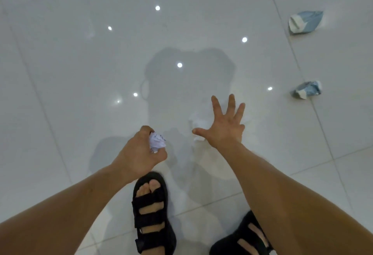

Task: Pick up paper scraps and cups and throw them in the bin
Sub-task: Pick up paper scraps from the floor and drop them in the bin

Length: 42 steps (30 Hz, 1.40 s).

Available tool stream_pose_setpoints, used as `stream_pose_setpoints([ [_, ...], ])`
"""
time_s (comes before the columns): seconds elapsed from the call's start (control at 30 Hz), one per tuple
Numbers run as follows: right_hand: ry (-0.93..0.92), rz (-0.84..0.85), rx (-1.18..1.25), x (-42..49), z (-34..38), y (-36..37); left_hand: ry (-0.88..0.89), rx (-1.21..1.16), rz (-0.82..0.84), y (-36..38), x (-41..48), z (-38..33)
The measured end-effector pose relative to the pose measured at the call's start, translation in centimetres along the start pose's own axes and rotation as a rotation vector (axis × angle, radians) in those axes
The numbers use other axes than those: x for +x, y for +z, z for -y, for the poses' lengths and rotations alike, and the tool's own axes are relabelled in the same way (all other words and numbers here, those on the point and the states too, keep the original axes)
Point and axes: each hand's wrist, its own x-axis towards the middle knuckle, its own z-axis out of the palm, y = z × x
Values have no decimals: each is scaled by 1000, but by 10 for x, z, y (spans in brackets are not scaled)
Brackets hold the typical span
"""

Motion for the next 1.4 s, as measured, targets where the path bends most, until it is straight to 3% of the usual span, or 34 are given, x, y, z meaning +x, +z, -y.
stream_pose_setpoints([
  [0.13,-107,-69,-4,-14,8,23,-15,-14,-1,-5,1,17],
  [0.27,-248,-33,87,-41,10,-8,25,-38,0,-16,-17,4],
  [0.43,-392,-87,73,-86,34,-99,148,-116,-45,-61,-59,-39],
  [0.73,-827,-184,-57,-228,172,-297,203,-124,-330,-230,-212,-93],
  [1.1,-1142,-196,-237,-445,289,-420,-40,-376,-658,-335,-474,-79],
  [1.4,-1479,-53,-366,-637,411,-360,-335,-600,-907,-340,-674,60],
])
